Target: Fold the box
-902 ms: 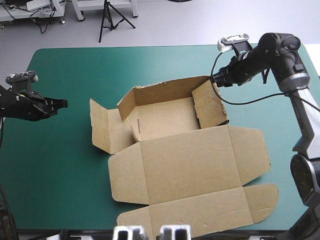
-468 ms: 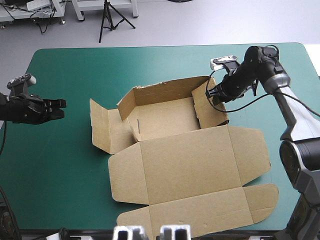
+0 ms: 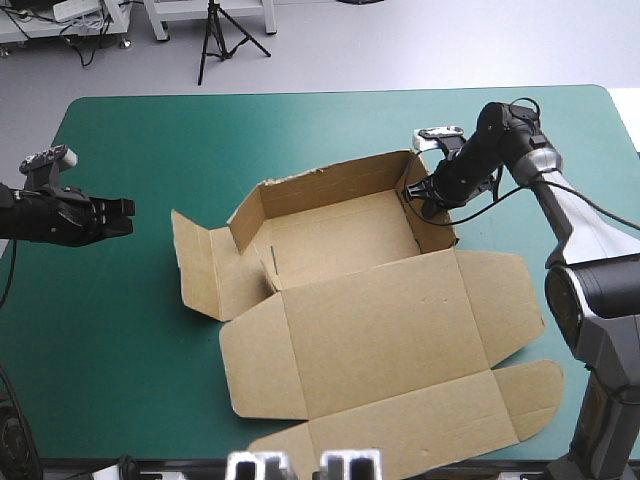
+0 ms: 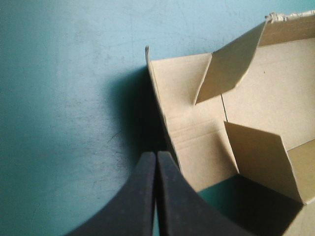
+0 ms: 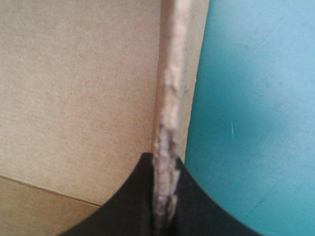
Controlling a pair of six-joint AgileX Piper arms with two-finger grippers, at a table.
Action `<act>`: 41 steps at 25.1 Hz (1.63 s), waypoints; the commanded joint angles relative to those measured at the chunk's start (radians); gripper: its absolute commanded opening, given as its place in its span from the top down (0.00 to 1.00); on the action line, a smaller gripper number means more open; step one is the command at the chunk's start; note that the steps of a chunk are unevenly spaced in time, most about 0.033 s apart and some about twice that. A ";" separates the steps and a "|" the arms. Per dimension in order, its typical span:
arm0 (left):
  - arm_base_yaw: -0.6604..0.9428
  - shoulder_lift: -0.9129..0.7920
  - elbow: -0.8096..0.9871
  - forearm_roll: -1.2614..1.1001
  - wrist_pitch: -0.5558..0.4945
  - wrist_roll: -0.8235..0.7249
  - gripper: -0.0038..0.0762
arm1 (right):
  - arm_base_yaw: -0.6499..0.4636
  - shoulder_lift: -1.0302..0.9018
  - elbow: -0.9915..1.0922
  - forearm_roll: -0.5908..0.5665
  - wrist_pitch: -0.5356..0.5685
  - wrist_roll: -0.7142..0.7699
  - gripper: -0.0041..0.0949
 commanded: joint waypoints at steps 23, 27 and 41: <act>0.274 0.274 -0.034 -0.540 0.068 0.355 0.96 | -0.136 -0.656 -0.028 0.339 0.027 -0.023 0.98; 0.248 0.259 -0.034 -0.657 0.070 0.371 0.96 | -0.164 -0.734 -0.028 0.389 -0.086 -0.038 0.98; 0.024 0.071 -0.034 -0.819 0.070 0.387 0.95 | -0.164 -0.640 -0.026 0.477 -0.214 -0.096 0.98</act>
